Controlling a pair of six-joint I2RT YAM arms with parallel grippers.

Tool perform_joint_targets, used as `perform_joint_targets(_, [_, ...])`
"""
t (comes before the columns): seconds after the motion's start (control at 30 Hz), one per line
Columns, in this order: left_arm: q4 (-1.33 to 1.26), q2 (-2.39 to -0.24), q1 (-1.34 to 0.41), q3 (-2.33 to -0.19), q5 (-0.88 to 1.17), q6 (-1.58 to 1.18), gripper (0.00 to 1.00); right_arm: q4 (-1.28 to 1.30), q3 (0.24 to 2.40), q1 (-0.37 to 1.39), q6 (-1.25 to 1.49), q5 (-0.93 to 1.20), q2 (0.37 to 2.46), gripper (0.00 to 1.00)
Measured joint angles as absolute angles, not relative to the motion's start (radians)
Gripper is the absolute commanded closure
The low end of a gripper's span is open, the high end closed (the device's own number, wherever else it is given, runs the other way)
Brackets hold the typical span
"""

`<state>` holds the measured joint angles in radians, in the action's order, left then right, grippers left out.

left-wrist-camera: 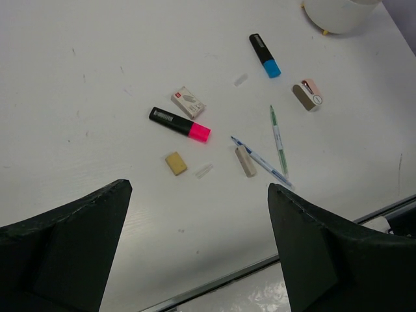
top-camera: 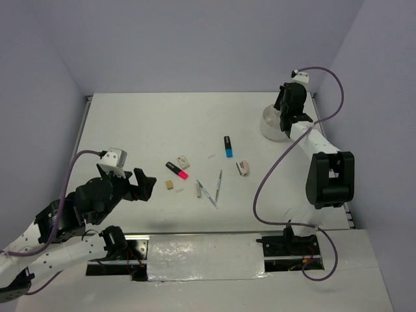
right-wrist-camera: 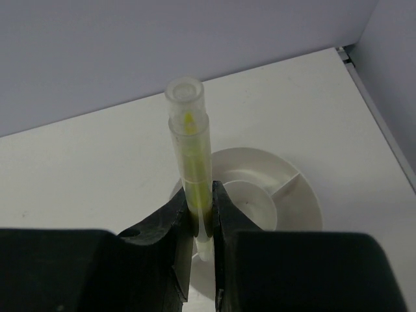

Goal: Sort the stationery into containers
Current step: Place the pen in the storage box.

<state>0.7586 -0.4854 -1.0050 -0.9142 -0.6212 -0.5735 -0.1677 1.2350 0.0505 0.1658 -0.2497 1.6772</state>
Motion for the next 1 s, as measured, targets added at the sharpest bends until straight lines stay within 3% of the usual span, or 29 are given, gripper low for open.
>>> perform_joint_targets(0.53, [0.737,-0.597,-1.005,-0.91,-0.559,-0.545,0.01,-0.155,1.287,0.011,0.124,-0.249,1.782,0.91])
perform_joint_targets(0.63, [0.733,-0.598,-1.005,-0.91,-0.556,-0.545,0.01,-0.155,1.29,-0.008,0.12,-0.246,1.787,0.76])
perform_joint_targets(0.67, [0.732,-0.6,-1.005,-0.91,-0.554,-0.544,0.01,-0.156,1.291,-0.015,0.12,-0.246,1.79,0.62])
perform_joint_targets(0.8, [0.732,-0.606,-1.003,-0.91,-0.549,-0.53,0.01,-0.155,1.291,-0.034,0.121,-0.242,1.794,0.43])
perform_joint_targets(1.0, [0.732,-0.617,-1.0,-0.91,-0.544,-0.525,0.01,-0.154,1.291,-0.035,0.124,-0.216,1.798,0.37])
